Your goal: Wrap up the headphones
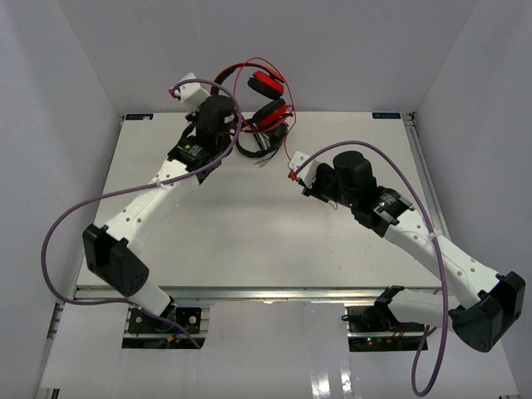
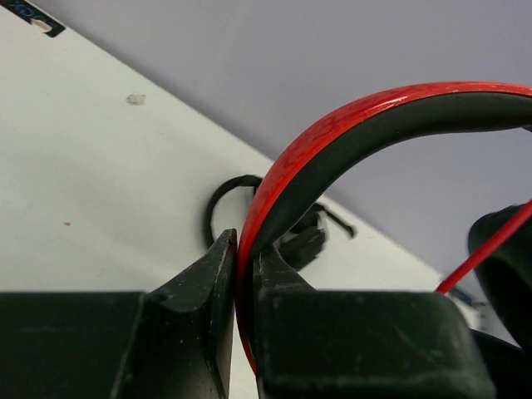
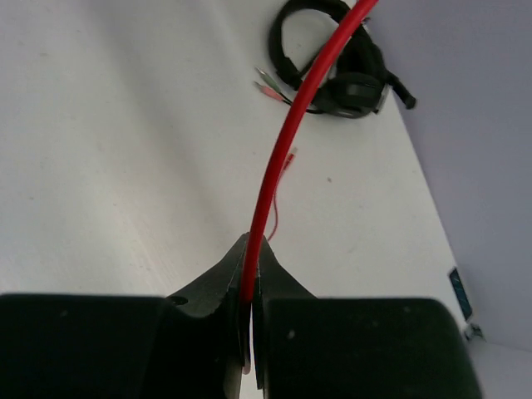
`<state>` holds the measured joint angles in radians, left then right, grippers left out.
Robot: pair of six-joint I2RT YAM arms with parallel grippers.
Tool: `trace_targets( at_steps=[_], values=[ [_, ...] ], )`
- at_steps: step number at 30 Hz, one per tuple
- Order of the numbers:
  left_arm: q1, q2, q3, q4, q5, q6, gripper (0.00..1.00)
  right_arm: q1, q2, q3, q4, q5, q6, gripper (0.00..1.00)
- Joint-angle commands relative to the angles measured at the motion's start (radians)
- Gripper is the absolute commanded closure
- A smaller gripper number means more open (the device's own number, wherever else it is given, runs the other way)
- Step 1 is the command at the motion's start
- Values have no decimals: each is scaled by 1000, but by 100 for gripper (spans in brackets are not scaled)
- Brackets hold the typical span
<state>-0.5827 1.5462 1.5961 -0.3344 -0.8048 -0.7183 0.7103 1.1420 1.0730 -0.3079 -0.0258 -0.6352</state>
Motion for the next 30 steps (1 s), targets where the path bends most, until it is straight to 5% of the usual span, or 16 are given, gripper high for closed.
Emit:
trace_targets(
  at_steps=[1, 5, 16, 24, 30],
  values=[
    [-21, 46, 51, 84, -97, 212, 100, -8, -21, 124, -108, 75, -135, 92],
    [-23, 50, 10, 84, -50, 146, 100, 12, 12, 132, -193, -64, -125, 92],
    [2, -140, -88, 17, 274, -90, 100, -13, -76, -19, -168, -83, -181, 92],
    [107, -211, -173, -8, 352, -79, 100, -50, -114, 96, -390, -321, -316, 92],
    [109, -105, -186, -17, 432, 37, 100, -91, -34, 383, -453, -472, -286, 92]
  ],
)
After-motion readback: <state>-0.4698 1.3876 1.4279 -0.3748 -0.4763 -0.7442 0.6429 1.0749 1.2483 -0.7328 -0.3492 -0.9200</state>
